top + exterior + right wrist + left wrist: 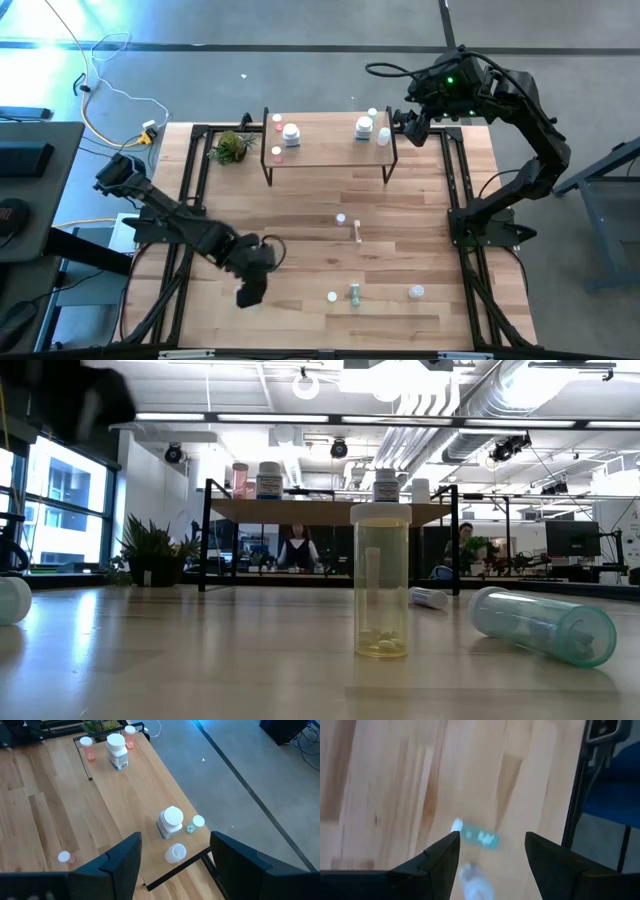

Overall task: Pick and place medicine bottles onto shelf by color
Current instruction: Put the left transparent pill bottle on the shelf

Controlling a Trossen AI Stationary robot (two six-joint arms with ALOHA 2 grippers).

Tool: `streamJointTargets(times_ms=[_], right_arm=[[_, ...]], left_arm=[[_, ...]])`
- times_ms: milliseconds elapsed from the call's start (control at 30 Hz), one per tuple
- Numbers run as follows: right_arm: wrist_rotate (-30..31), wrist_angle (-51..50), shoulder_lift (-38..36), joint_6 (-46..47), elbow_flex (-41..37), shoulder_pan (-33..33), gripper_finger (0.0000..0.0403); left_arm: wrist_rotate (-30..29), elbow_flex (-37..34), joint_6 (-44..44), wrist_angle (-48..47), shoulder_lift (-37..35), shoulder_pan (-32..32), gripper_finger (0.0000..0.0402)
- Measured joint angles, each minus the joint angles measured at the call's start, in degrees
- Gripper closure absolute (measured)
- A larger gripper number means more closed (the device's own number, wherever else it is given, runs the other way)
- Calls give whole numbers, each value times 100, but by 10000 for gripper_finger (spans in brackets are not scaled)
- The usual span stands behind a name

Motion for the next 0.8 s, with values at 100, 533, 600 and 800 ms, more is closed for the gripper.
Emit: streamJointTargets(times_ms=[100,533,600,800], right_arm=[[0,-3,2,0,0,0,176],[2,-3,2,2,0,1,176],[0,-5,2,2,0,0,176],[0,-48,2,2,0,0,176]], left_arm=[[-127,0,-531,-235,0,-326,186],[-861,2,-1442,-708,19,-1343,186],[-955,2,-1497,-822,19,-1427,186],[-1121,4,-1502,-927,60,-1538,186]])
